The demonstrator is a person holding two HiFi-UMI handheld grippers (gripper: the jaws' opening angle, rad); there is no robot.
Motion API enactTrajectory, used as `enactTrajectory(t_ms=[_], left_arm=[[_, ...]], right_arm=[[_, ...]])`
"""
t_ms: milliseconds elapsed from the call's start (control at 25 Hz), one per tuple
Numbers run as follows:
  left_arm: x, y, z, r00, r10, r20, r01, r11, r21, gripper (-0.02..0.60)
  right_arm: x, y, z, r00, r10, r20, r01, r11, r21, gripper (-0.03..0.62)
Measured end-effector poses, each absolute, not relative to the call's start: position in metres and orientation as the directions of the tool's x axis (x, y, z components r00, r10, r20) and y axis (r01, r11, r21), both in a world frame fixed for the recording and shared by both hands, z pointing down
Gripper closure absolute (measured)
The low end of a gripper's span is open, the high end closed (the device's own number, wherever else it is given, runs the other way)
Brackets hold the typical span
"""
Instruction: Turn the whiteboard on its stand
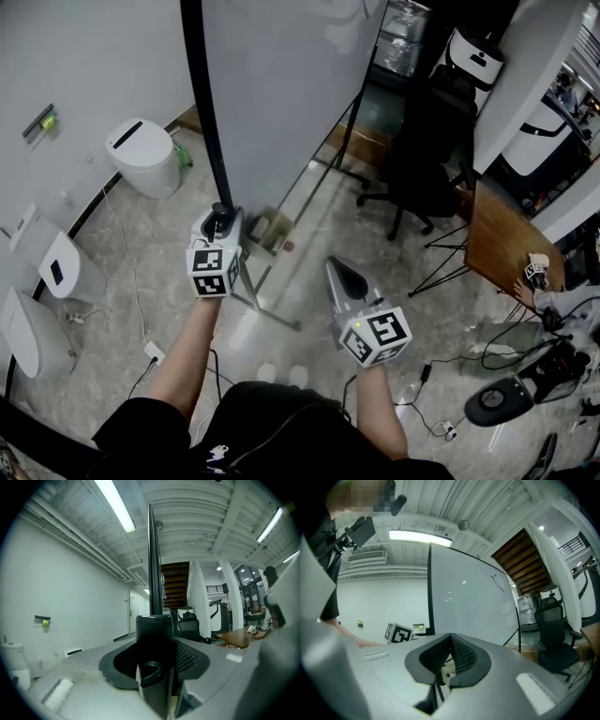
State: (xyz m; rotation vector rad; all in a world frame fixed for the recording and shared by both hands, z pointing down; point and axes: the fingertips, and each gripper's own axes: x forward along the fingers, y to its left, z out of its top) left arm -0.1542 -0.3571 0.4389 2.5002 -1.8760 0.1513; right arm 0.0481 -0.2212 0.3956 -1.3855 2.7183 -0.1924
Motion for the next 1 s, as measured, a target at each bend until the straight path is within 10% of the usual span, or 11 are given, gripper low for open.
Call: enactTrajectory(t_ms=[1000], left_arm=[[-0.126,-0.299,0.347,0.358,-0.927,-0.112,-0.931,-0.345,-0.121,0.373]], right_arm=[[0.054,-0.199,0.380,-0.567,-0.822,-0.058,-0.811,0.569,-0.133,0.586]])
